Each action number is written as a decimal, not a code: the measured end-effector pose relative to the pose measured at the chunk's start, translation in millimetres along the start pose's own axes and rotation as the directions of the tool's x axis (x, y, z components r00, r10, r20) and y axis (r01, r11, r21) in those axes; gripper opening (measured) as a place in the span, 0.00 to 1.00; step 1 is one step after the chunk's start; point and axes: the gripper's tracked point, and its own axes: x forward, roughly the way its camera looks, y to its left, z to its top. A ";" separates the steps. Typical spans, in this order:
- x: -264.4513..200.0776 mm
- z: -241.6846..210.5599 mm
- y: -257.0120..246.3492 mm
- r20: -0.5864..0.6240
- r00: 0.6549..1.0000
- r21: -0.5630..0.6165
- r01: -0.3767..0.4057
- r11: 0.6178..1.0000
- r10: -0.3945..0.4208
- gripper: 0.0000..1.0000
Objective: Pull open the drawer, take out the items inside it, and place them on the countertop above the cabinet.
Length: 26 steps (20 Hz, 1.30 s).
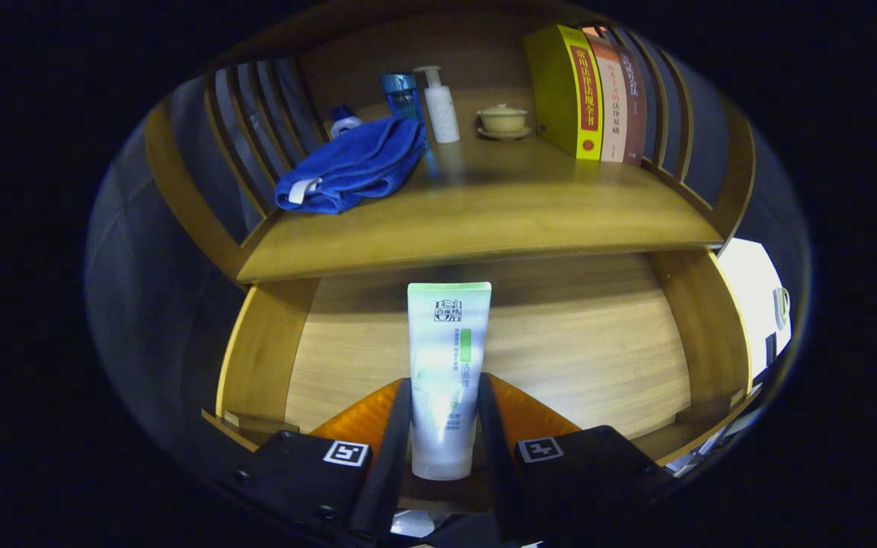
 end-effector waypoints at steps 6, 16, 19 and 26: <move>-25.5 30.2 6.2 0.072 0.997 -0.009 -0.020 1.000 0.020 0.57; -10.8 121.1 -5.5 0.141 0.990 -0.013 0.008 1.000 -0.006 0.57; 4.9 135.6 -7.6 0.136 0.991 -0.006 0.004 1.000 -0.003 0.57; 51.9 162.7 -23.1 0.110 0.993 -0.006 0.040 0.999 -0.040 0.57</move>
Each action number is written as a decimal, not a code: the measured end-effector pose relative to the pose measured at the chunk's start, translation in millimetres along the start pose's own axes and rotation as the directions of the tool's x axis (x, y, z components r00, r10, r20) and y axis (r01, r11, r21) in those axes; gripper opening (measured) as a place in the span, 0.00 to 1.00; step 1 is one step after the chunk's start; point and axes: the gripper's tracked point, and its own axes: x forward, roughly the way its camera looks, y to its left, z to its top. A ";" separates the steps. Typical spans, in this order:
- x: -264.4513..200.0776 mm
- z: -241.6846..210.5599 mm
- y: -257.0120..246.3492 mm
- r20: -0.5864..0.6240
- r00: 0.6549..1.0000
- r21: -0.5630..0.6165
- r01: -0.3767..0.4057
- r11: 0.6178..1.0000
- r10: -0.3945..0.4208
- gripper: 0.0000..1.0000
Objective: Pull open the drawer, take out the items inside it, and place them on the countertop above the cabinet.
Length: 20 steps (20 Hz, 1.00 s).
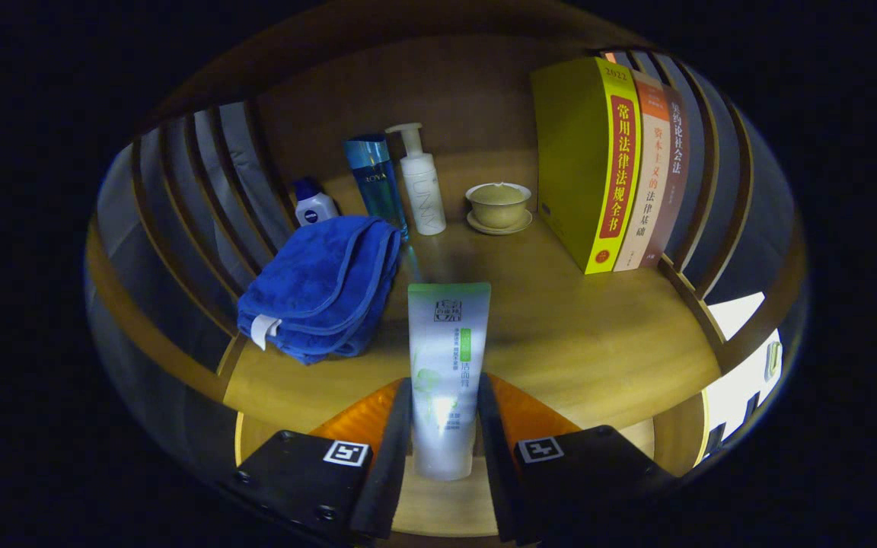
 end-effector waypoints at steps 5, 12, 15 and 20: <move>15.1 3.0 1.2 -0.008 1.000 -0.008 0.007 1.000 -0.007 0.57; 25.2 -0.6 0.0 -0.021 1.000 0.025 -0.010 1.000 0.011 0.57; 21.5 0.6 3.7 -0.006 0.999 0.048 -0.033 0.998 0.034 0.59; 7.6 6.0 8.5 0.036 0.998 0.050 -0.055 0.997 0.053 0.77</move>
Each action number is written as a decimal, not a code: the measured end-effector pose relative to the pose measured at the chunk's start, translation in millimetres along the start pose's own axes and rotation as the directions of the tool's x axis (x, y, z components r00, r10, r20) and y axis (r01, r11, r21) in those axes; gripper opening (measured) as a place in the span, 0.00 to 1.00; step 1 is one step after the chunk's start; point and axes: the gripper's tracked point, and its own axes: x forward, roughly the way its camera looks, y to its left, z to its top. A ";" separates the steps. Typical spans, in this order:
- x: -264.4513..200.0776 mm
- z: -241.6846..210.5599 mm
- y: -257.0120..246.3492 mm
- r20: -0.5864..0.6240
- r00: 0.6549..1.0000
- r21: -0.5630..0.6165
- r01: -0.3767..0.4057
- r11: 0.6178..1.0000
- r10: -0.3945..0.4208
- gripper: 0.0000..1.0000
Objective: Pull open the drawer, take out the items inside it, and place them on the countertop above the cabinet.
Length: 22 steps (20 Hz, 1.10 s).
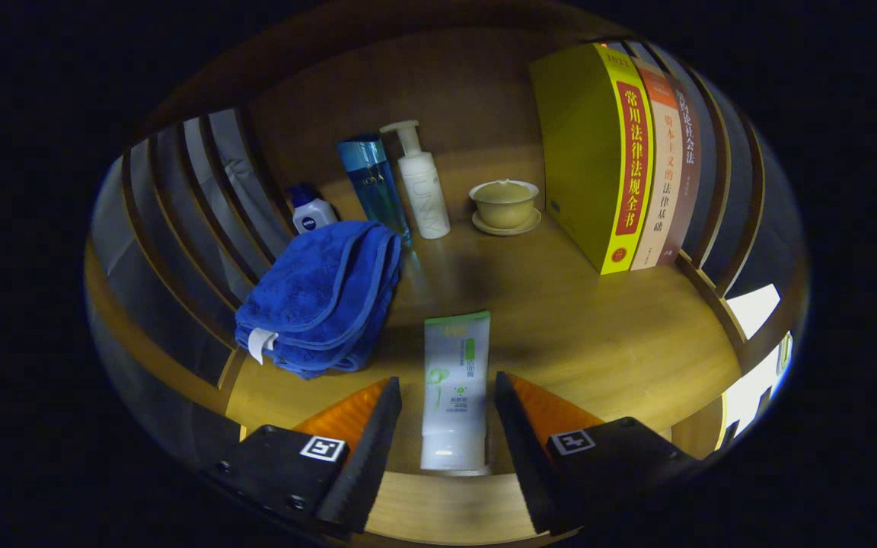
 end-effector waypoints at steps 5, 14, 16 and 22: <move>-14.8 -4.0 4.8 0.017 0.999 0.012 -0.031 0.999 0.031 0.96; -61.4 -19.5 13.8 0.080 0.995 -0.005 -0.053 0.999 0.053 0.99; -78.0 -26.2 17.5 0.108 0.993 -0.017 -0.055 0.998 0.056 0.99; -118.7 -53.5 27.2 0.184 0.979 -0.004 -0.088 0.996 0.087 0.99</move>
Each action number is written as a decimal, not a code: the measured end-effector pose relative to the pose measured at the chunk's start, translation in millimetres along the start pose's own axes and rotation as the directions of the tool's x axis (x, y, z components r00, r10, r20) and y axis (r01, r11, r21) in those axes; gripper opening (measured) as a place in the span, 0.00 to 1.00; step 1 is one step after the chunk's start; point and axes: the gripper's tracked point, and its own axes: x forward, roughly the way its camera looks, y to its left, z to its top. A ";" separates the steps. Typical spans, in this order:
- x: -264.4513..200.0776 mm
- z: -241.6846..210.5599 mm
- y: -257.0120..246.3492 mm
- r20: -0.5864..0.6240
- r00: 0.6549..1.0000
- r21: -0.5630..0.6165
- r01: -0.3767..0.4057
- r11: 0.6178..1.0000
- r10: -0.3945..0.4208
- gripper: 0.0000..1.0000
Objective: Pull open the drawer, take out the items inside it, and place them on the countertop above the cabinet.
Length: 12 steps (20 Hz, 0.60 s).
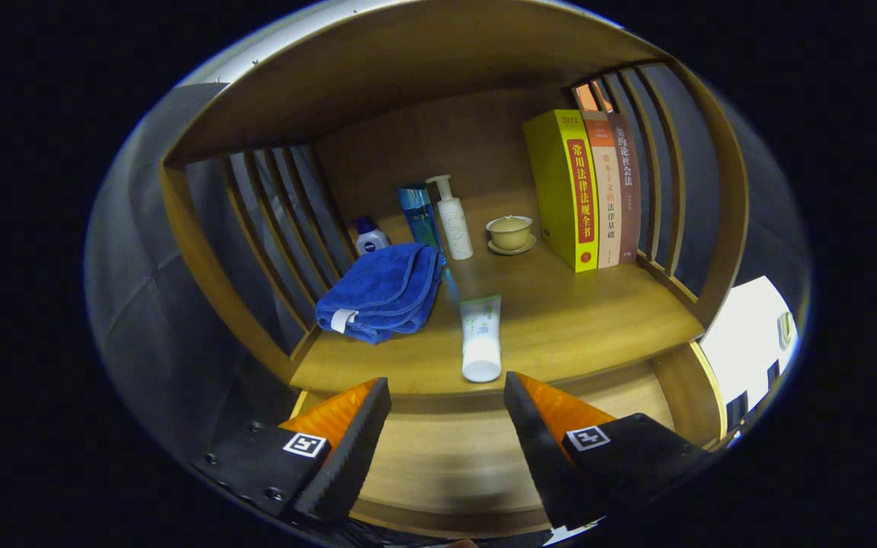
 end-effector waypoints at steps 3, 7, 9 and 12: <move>-14.9 -11.4 -0.3 0.027 1.000 -0.015 0.005 1.000 -0.005 0.99; -38.4 -40.4 3.7 0.030 0.999 0.001 -0.012 1.000 0.012 0.99; -46.6 -54.8 0.9 0.036 0.999 0.008 -0.009 1.000 0.009 0.99; -58.8 -74.6 -6.9 0.057 0.998 0.010 0.014 1.000 -0.015 0.99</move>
